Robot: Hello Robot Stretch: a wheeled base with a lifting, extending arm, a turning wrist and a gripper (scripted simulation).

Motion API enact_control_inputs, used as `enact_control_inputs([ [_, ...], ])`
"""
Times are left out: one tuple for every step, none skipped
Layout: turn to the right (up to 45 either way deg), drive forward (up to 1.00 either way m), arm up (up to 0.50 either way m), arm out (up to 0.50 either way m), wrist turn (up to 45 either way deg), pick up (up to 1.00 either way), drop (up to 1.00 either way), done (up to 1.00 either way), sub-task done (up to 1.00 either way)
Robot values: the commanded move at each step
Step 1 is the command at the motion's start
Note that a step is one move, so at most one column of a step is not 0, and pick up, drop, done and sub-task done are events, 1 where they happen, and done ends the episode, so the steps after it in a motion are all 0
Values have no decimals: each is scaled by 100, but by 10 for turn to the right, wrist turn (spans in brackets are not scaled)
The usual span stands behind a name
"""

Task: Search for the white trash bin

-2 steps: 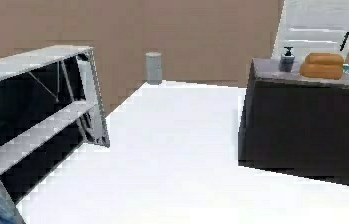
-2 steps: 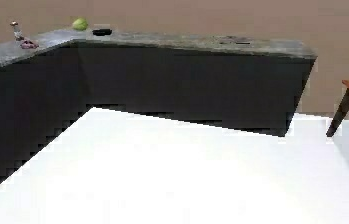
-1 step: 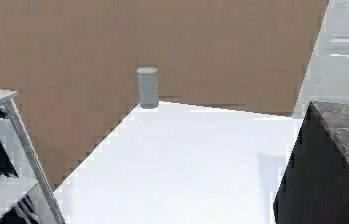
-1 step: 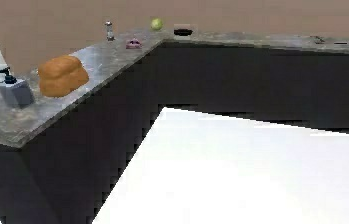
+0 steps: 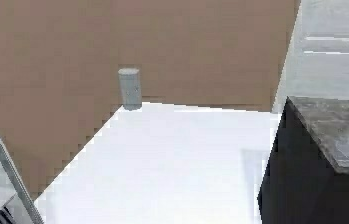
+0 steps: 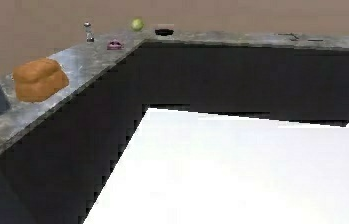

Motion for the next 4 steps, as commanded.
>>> enact_control_inputs([
  [0, 50, 0, 0, 0, 0, 0, 0, 0],
  [0, 100, 0, 0, 0, 0, 0, 0, 0],
  [0, 55, 0, 0, 0, 0, 0, 0, 0],
  [-360, 0, 0, 0, 0, 0, 0, 0, 0],
])
